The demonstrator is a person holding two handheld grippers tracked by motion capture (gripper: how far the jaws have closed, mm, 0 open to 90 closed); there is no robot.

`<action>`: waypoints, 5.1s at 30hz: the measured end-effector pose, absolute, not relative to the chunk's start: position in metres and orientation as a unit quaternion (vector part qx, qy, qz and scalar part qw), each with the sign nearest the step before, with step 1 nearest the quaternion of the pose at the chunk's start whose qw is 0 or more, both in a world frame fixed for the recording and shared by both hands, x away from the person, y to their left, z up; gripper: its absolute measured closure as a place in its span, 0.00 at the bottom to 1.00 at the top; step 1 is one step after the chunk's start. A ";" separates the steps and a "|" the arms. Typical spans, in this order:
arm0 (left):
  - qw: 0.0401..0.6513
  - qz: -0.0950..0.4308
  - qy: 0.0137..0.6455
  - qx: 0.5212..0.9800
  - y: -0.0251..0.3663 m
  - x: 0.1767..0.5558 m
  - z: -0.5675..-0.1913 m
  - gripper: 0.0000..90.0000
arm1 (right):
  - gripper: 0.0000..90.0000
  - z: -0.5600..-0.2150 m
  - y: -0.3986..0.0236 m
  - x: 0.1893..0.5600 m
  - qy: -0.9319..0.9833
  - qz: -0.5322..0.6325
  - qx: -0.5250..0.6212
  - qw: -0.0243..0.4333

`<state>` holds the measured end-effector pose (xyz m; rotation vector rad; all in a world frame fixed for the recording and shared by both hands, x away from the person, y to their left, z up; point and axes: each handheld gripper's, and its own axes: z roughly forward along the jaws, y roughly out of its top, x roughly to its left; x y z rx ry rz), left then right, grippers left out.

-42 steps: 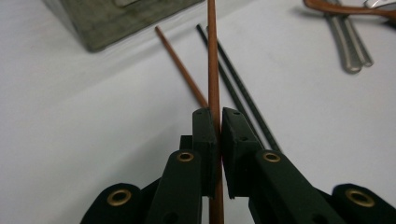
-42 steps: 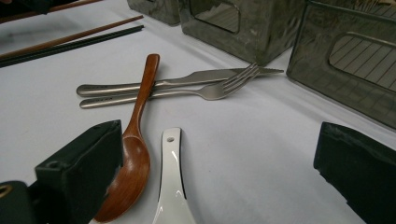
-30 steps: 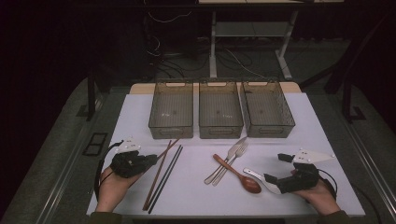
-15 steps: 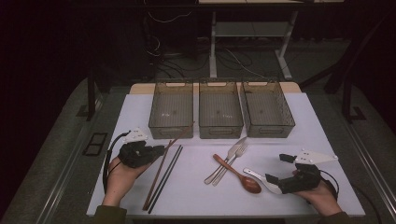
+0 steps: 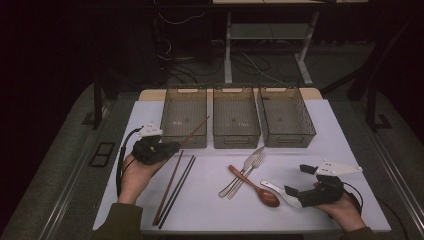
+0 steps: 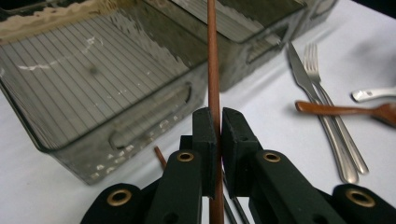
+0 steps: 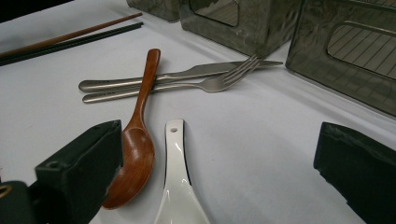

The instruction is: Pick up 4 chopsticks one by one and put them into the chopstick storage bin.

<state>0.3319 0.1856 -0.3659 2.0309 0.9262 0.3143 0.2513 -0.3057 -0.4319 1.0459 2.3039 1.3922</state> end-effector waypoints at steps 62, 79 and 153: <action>0.398 0.159 0.464 0.775 0.170 0.480 -0.375 0.93 | 0.01 -0.432 -0.311 0.248 0.786 0.481 0.367 0.130; 0.380 0.162 0.463 0.785 0.165 0.481 -0.380 0.78 | 0.02 -0.432 -0.311 0.248 0.786 0.480 0.367 0.129; 0.396 0.155 0.396 0.814 0.192 0.277 -0.419 0.44 | 0.01 -0.436 -0.302 0.254 0.802 0.473 0.345 0.117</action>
